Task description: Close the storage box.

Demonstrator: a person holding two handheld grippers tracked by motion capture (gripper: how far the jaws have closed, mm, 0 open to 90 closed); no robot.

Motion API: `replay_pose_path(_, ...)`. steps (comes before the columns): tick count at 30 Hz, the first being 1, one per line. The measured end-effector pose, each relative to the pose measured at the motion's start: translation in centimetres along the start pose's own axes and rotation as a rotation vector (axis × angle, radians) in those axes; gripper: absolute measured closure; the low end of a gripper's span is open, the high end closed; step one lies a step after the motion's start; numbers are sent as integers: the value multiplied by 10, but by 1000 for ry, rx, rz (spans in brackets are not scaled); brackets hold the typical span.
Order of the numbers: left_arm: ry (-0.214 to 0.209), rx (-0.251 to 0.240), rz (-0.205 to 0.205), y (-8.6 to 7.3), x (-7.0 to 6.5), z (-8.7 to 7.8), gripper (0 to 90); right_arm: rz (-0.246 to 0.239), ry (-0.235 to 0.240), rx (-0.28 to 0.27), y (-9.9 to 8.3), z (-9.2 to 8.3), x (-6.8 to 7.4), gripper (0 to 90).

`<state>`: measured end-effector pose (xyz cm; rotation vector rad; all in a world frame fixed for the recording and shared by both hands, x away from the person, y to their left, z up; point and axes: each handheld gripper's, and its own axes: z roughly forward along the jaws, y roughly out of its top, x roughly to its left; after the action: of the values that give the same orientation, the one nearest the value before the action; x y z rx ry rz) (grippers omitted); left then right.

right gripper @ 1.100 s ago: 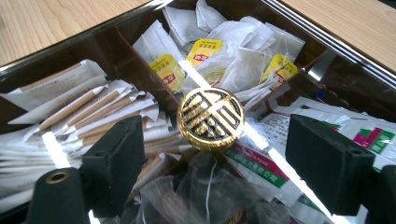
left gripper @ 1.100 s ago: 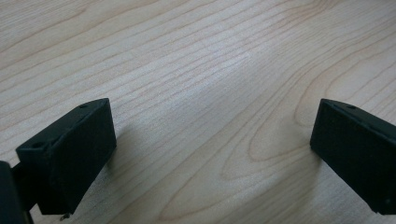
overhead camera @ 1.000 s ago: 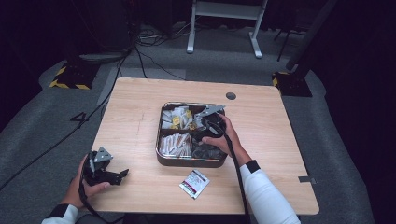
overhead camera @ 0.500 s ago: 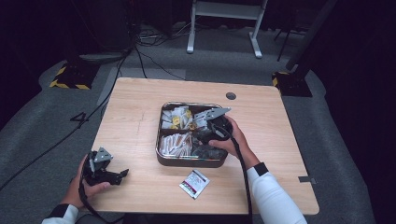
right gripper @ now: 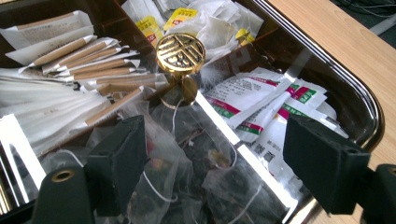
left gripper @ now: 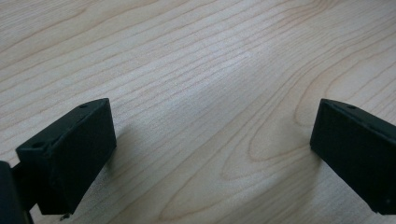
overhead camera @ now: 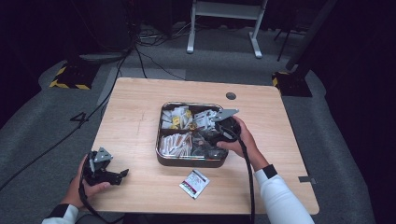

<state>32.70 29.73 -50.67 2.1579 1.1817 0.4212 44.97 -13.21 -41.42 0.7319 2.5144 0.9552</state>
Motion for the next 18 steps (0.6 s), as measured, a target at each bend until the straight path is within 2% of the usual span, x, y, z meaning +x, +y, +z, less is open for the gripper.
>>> replay_pose_path(5, 0, -1, -1, 0, 0, 0, 5, -11, -5, 9, -5, -6, 0, 220)
replay_pose_path(18, 1, -1, -4, 0, 0, 0, 5, 1, -21, 0, -22, -23, -4, 220)
